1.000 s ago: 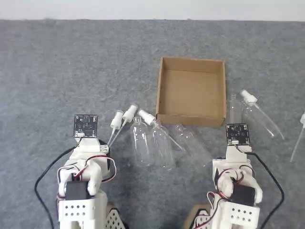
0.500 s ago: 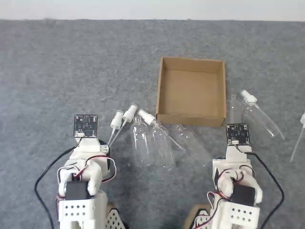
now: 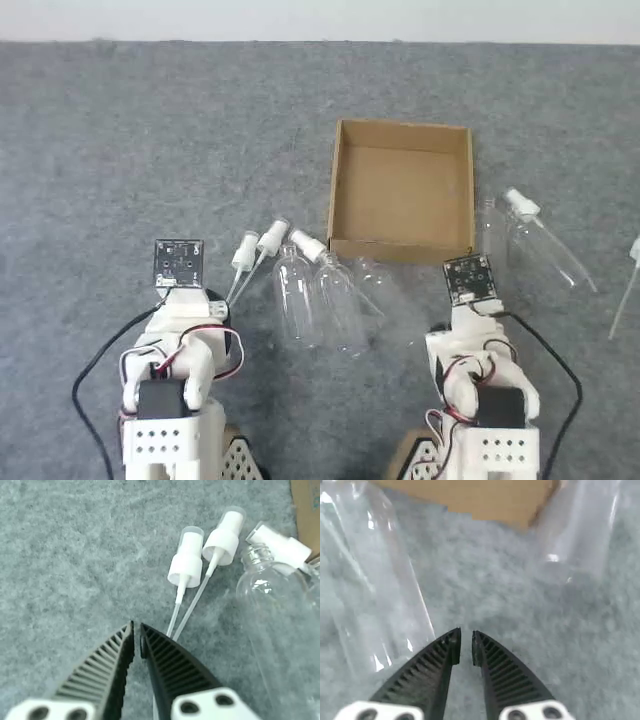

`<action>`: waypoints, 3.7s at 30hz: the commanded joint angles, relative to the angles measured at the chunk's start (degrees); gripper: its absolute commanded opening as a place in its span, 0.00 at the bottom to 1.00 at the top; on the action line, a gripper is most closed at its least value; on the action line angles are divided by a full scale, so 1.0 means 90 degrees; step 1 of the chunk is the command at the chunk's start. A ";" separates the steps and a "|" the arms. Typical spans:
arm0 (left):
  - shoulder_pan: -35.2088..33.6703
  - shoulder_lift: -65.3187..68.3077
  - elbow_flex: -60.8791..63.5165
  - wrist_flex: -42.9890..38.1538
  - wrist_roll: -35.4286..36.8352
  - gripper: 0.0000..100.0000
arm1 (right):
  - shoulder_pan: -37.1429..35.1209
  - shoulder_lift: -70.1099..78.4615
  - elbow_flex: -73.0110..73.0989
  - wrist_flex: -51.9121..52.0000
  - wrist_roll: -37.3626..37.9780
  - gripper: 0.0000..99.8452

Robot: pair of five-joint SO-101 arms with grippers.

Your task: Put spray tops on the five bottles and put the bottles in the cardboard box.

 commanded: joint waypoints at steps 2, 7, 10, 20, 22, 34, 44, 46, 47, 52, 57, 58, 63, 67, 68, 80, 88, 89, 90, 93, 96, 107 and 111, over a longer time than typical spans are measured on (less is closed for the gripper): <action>-0.0020 -0.0078 -0.0034 0.0029 -0.0020 0.02 | -0.0132 -0.0112 0.0078 -0.0737 -0.0020 0.01; -0.0010 -0.0078 -0.0034 0.0098 -0.0020 0.02 | -0.0044 -0.0112 -0.0508 -0.0777 0.0645 0.01; -0.0010 -0.0078 -0.0034 0.0098 -0.0020 0.02 | 0.0230 -0.0112 -0.1104 -0.0347 0.1729 0.01; -0.0010 -0.0078 -0.0034 0.0098 -0.0020 0.02 | 0.0982 0.0435 -0.3096 0.0269 0.2266 0.10; -0.0010 -0.0078 -0.0034 0.0098 -0.0020 0.01 | 0.1197 0.1128 -0.3438 0.0073 0.2305 0.12; -0.0010 -0.0078 -0.0034 0.0098 -0.0020 0.01 | 0.2466 0.7477 -0.7433 -0.0103 0.3311 0.24; -0.0010 -0.0078 -0.0034 0.0098 -0.0020 0.01 | 0.2466 1.0750 -0.9592 0.0112 0.4005 0.24; -0.0010 -0.0078 -0.0034 0.0098 -0.0020 0.01 | 0.2388 1.1072 -0.9563 0.0112 0.4142 0.24; -0.0010 -0.0078 -0.0034 0.0098 -0.0020 0.01 | 0.2379 1.1209 -0.9485 0.0073 0.4171 0.24; 0.0000 -0.0078 -0.0034 0.0098 -0.0020 0.01 | 0.2379 1.1502 -0.8908 -0.0464 0.4181 0.24; 0.0000 -0.0078 -0.0034 0.0098 -0.0020 0.01 | 0.2408 1.1541 -0.8195 -0.1021 0.4161 0.24; 0.0000 -0.0078 -0.0034 0.0098 -0.0020 0.01 | 0.2408 1.1541 -0.8029 -0.1148 0.4142 0.24; -0.0010 -0.0078 -0.0034 0.0098 -0.0010 0.01 | 0.2535 1.1521 -0.7473 -0.1402 0.4103 0.19; -0.0010 -0.0078 -0.0034 0.0098 -0.0010 0.01 | 0.3033 1.1482 -0.7502 -0.1382 0.3448 0.10; -0.0010 -0.0078 -0.0034 0.0098 -0.0010 0.01 | 0.3170 1.1482 -0.7541 -0.1363 0.3341 0.10; -0.0010 -0.0078 -0.0034 0.0098 -0.0010 0.01 | 0.4049 1.1473 -0.8615 0.0083 0.3263 0.11; -0.0010 -0.0078 -0.0034 0.0098 -0.0010 0.01 | 0.3961 1.1473 -0.8840 0.0386 0.3302 0.27; -0.0010 -0.0078 -0.0034 0.0098 -0.0010 0.01 | 0.3893 1.1473 -0.8860 0.0386 0.3311 0.27; -0.0010 -0.0078 -0.0034 0.0098 -0.0010 0.01 | 0.3814 1.1473 -0.8918 0.0396 0.3292 0.27; -0.0010 -0.0078 -0.0034 0.0098 -0.0010 0.01 | 0.3463 1.1473 -0.9162 0.0396 0.3272 0.27; -0.0010 -0.0078 -0.0034 0.0098 -0.0010 0.01 | 0.2974 1.1473 -0.9661 0.0396 0.3263 0.27; -0.0010 -0.0078 -0.0034 0.0098 -0.0010 0.01 | 0.2076 1.3123 -1.2298 0.0327 0.3272 0.27; 0.0000 -0.0078 -0.0034 0.0098 -0.0010 0.01 | 0.2085 1.4227 -1.3304 0.0327 0.3360 0.27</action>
